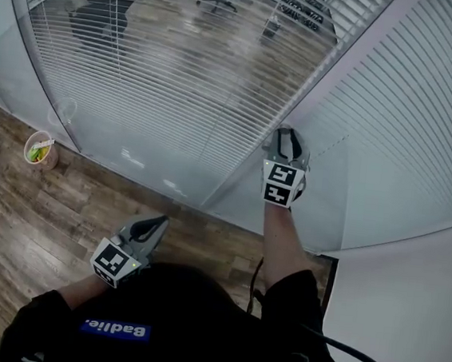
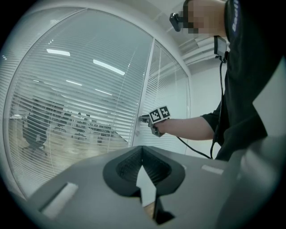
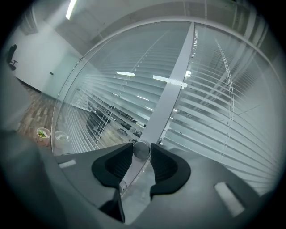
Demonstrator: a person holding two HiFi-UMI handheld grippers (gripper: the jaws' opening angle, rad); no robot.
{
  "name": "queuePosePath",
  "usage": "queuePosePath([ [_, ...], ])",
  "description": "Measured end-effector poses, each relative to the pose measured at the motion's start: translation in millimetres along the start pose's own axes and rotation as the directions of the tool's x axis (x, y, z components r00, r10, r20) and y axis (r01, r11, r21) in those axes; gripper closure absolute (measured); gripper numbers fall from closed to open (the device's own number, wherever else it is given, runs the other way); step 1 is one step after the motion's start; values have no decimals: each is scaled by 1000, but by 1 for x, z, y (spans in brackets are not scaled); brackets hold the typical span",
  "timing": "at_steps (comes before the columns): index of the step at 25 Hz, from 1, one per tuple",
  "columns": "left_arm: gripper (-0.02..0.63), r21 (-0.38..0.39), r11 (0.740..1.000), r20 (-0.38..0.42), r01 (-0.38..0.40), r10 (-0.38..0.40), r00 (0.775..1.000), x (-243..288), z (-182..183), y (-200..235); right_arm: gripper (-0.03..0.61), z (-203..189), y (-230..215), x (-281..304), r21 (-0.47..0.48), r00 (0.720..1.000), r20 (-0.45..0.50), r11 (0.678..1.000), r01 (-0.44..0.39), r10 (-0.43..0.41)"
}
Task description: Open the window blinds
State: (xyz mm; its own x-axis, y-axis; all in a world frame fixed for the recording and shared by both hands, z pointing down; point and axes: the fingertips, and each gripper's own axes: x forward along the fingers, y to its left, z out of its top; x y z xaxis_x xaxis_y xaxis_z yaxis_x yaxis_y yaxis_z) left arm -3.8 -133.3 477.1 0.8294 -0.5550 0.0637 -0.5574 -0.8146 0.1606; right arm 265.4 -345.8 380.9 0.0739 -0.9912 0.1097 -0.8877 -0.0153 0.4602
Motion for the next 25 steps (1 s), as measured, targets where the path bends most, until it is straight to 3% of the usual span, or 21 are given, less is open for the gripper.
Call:
queuePosePath([
  [11, 614, 20, 999, -19, 42, -42, 999, 9, -6, -23, 451, -6, 0, -34, 49, 999, 37, 999, -8, 6],
  [20, 614, 52, 996, -68, 71, -67, 995, 18, -22, -77, 457, -50, 8, -83, 129, 997, 52, 989, -70, 64],
  [25, 614, 66, 996, -99, 64, -57, 993, 11, -19, -99, 460, -55, 7, -107, 177, 994, 76, 980, -89, 76],
])
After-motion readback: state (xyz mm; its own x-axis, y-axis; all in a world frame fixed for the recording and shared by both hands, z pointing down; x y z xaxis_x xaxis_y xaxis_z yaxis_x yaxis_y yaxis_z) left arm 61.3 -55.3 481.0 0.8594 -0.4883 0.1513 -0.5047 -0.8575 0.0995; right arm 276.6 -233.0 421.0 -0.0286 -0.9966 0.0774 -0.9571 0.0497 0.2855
